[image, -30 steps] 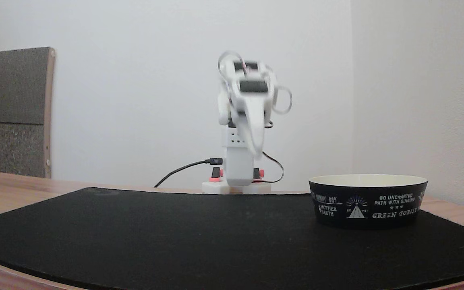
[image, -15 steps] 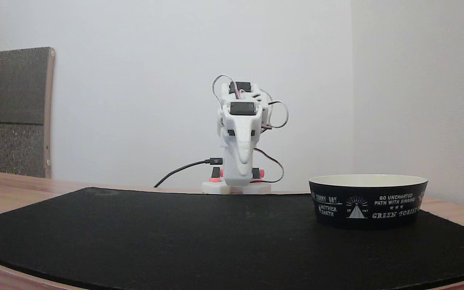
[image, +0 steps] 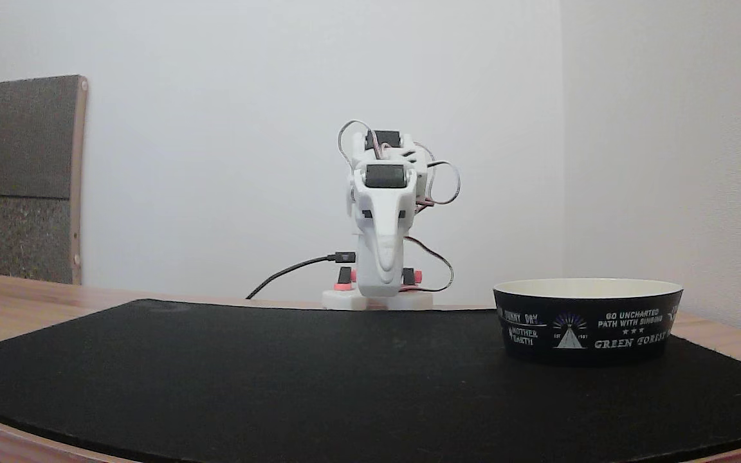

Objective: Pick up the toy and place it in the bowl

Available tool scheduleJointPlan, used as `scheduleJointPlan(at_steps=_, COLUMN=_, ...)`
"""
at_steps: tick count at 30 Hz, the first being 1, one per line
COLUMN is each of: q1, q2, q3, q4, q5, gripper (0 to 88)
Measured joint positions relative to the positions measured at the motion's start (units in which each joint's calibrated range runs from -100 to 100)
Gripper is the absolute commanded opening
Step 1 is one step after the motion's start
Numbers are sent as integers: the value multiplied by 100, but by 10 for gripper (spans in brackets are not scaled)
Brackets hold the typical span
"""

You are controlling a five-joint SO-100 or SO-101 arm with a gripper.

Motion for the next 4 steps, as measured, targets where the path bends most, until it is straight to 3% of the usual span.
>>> scheduleJointPlan(at_steps=4, q1=-17, q2=0, q3=0, q4=0, q5=0, gripper=24)
